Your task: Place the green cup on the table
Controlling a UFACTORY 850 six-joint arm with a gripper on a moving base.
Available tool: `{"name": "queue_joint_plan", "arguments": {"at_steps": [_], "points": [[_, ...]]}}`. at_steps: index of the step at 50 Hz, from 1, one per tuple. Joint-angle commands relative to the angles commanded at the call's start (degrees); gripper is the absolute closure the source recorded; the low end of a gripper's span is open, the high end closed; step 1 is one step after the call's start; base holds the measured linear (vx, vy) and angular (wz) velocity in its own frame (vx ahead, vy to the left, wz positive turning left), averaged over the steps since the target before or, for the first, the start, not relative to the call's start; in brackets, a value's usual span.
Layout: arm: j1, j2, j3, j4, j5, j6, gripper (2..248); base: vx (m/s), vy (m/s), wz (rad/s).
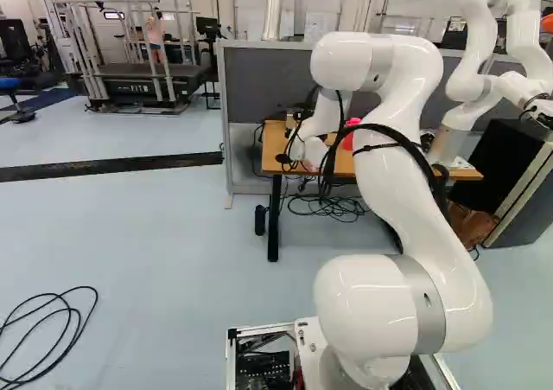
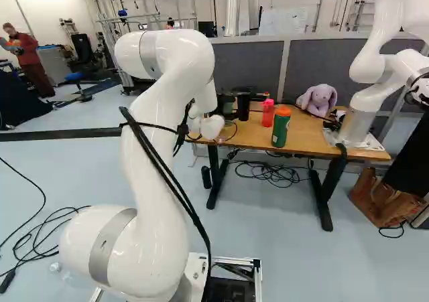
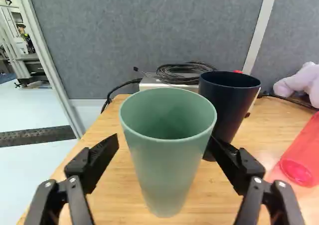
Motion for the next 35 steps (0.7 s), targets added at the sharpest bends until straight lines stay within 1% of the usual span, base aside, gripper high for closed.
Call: {"name": "queue_joint_plan", "arguments": {"at_steps": [3,4,16,35], "points": [[0.0,0.0,0.0,0.0,0.0,0.0,10,0.0,0.0,0.0],[0.0,0.0,0.0,0.0,0.0,0.0,3,0.0,0.0,0.0],[-0.02,0.55,0.46,0.0,0.0,0.0,3,0.0,0.0,0.0],[-0.29,7.06,7.07,0.0,0.0,0.0,3,0.0,0.0,0.0]]}}
